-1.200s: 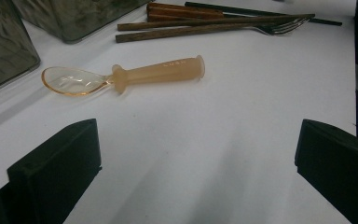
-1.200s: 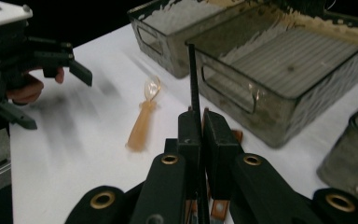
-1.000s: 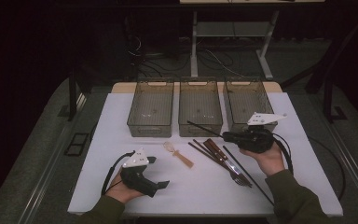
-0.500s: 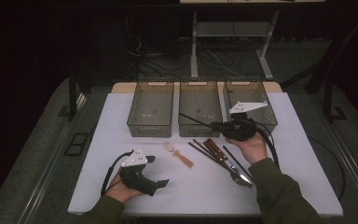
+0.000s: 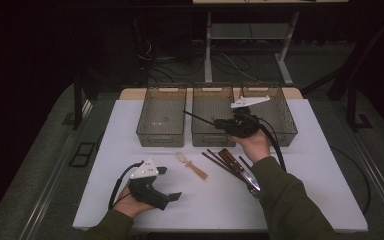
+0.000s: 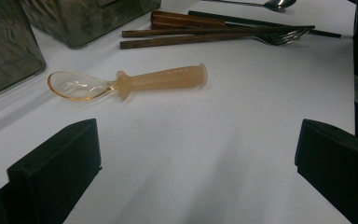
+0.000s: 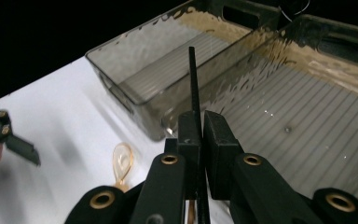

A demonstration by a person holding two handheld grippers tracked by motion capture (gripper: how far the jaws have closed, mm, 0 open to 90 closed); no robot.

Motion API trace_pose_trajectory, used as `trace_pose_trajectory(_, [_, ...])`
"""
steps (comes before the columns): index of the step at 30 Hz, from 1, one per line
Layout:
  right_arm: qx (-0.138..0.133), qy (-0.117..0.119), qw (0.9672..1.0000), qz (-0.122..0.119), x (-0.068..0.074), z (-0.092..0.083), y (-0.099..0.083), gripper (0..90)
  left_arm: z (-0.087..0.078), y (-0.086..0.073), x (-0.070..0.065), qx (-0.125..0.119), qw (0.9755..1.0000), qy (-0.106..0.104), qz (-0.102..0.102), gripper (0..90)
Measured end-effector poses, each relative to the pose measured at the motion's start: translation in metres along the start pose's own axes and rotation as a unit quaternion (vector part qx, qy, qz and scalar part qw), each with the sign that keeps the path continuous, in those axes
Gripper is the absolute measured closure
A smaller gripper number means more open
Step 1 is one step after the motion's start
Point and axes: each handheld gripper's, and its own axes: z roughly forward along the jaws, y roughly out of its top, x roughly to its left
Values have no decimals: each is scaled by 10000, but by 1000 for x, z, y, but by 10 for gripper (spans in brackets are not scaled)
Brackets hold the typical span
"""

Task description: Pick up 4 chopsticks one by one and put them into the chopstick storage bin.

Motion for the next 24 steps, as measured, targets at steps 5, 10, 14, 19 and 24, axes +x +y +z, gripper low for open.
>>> trace_pose_trajectory(5, [-7,-30,10000,34,2,11,13,857,0,0,1,10,10000,15,-19,0])
trace_pose_trajectory(10, [-18,-95,9999,59,3,23,25,857,0,0,0,11,10000,16,-28,0])
trace_pose_trajectory(14, [-19,-142,9999,43,5,34,35,857,0,0,0,0,10000,15,-12,0])
trace_pose_trajectory(19, [6,-209,9998,46,9,50,46,857,0,1,0,-5,10000,3,-10,0])
trace_pose_trajectory(24, [79,-256,9996,48,14,69,56,857,-1,1,0,33,10000,1,23,0])
